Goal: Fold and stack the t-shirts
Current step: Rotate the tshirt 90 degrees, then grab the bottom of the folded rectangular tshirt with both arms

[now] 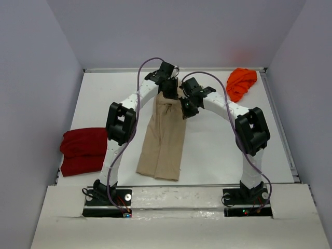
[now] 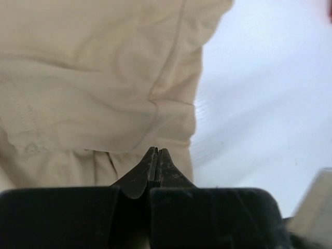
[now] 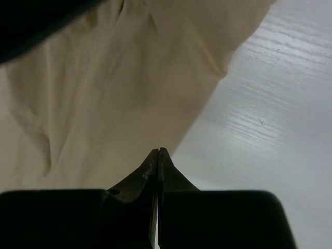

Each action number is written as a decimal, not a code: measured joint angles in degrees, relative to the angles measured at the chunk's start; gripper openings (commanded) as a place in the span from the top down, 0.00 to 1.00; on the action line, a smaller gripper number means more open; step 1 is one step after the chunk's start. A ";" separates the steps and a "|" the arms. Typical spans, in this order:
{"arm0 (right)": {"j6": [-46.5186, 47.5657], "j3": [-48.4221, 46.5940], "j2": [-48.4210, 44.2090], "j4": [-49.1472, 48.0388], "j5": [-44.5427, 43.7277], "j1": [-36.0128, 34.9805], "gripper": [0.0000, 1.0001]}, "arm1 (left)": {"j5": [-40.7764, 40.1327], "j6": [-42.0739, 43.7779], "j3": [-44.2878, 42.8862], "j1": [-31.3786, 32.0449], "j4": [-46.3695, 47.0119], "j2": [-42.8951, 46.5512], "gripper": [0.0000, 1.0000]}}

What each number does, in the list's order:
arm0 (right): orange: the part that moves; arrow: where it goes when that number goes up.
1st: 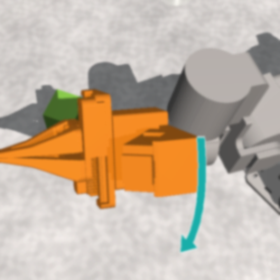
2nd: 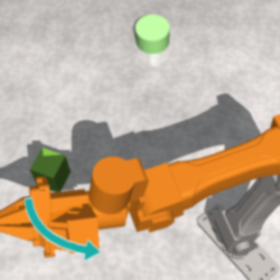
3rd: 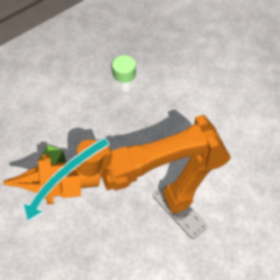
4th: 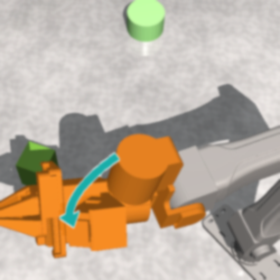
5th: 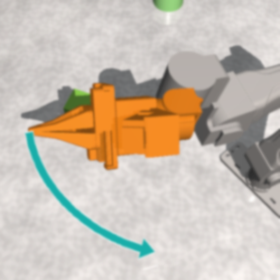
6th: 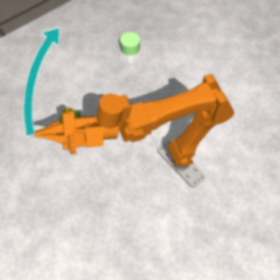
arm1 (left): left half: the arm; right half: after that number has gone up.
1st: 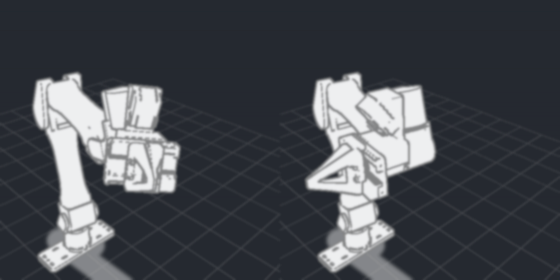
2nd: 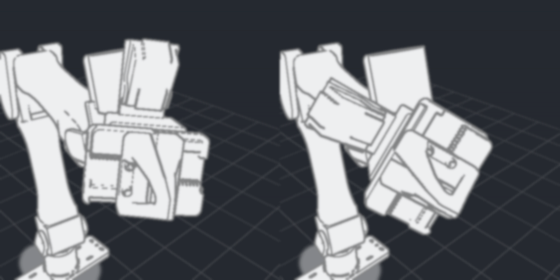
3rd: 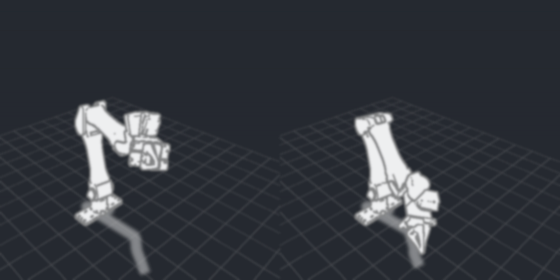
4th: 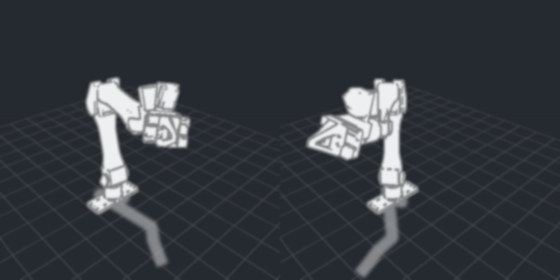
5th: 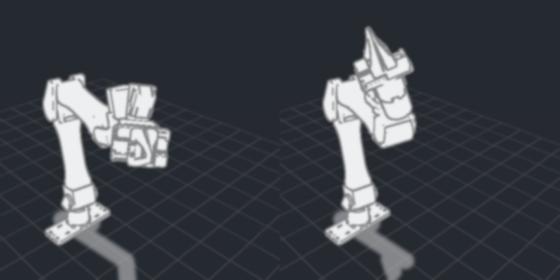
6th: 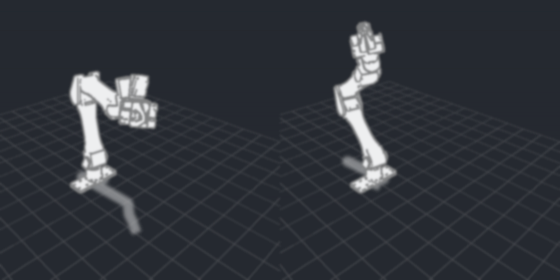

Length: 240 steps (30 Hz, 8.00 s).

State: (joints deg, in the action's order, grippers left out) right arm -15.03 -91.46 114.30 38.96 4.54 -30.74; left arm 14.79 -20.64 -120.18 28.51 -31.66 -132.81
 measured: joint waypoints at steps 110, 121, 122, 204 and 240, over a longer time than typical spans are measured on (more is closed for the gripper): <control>-29.51 28.72 -14.40 2.08 -24.72 -33.33 0.46 | -16.83 2.36 -2.45 1.09 -3.28 11.43 0.13; -27.61 19.32 -7.52 6.08 -27.67 -40.81 0.87 | -16.96 3.04 -2.47 1.84 -3.48 12.68 0.14; -26.69 16.33 -6.01 7.15 -28.20 -42.23 1.00 | -16.92 3.06 -2.47 1.79 -3.48 12.68 0.14; -33.86 61.31 -59.30 -15.47 2.40 -17.66 0.48 | 16.44 -30.97 97.09 1.05 0.00 89.99 0.37; -33.62 60.65 -62.90 -15.45 3.52 -15.72 0.48 | 8.46 -39.91 101.46 12.66 13.99 79.30 0.41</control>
State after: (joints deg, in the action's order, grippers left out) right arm -48.64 -30.81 51.40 23.51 8.05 -46.46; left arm 23.24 -60.55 -18.72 41.17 -17.67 -53.52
